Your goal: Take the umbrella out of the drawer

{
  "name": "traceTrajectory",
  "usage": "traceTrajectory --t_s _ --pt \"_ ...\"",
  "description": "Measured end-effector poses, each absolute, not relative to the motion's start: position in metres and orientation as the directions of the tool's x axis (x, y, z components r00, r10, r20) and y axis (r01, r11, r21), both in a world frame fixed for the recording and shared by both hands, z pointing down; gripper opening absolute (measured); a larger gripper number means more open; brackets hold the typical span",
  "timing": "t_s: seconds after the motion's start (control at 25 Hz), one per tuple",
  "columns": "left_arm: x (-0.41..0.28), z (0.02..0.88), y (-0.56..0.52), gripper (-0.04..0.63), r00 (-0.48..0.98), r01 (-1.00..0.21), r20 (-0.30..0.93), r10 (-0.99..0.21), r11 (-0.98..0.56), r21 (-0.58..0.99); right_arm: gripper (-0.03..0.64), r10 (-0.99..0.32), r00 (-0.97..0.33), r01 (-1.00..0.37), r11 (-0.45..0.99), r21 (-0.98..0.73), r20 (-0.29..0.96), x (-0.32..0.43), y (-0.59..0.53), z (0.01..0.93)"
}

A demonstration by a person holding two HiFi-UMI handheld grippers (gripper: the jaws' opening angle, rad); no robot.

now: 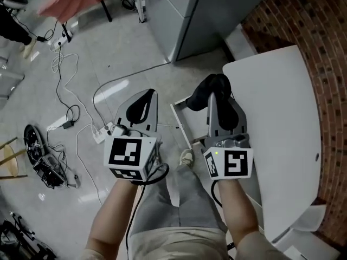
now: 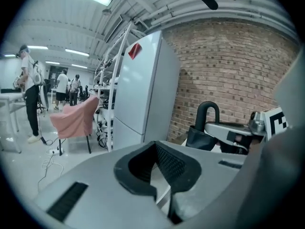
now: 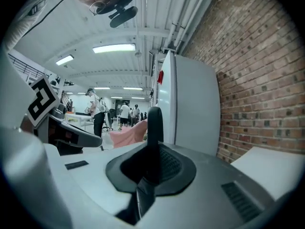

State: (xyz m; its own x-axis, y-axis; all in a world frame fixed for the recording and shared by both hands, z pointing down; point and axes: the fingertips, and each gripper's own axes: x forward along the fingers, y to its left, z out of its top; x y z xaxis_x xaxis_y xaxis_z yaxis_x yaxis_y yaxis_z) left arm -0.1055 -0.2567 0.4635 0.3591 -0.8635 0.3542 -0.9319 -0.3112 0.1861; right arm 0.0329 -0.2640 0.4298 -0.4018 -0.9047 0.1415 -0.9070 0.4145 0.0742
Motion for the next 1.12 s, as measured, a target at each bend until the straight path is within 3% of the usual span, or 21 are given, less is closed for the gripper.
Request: traceTrajectory --t_s 0.48,0.92,1.12 --pt "-0.087 0.229 -0.232 0.006 0.434 -0.901 0.126 -0.892 -0.429 0.07 0.026 -0.934 -0.356 -0.923 0.357 0.142 0.04 0.062 -0.235 0.211" --pt "-0.09 0.092 -0.206 0.006 0.473 -0.881 -0.011 -0.881 -0.473 0.005 0.026 -0.919 -0.383 -0.92 0.371 0.13 -0.089 0.073 -0.194 0.067" --pt "-0.092 0.041 -0.184 0.006 0.453 -0.89 -0.069 -0.889 -0.445 -0.103 0.026 -0.9 -0.411 -0.91 0.396 0.121 -0.145 0.075 -0.172 0.017"
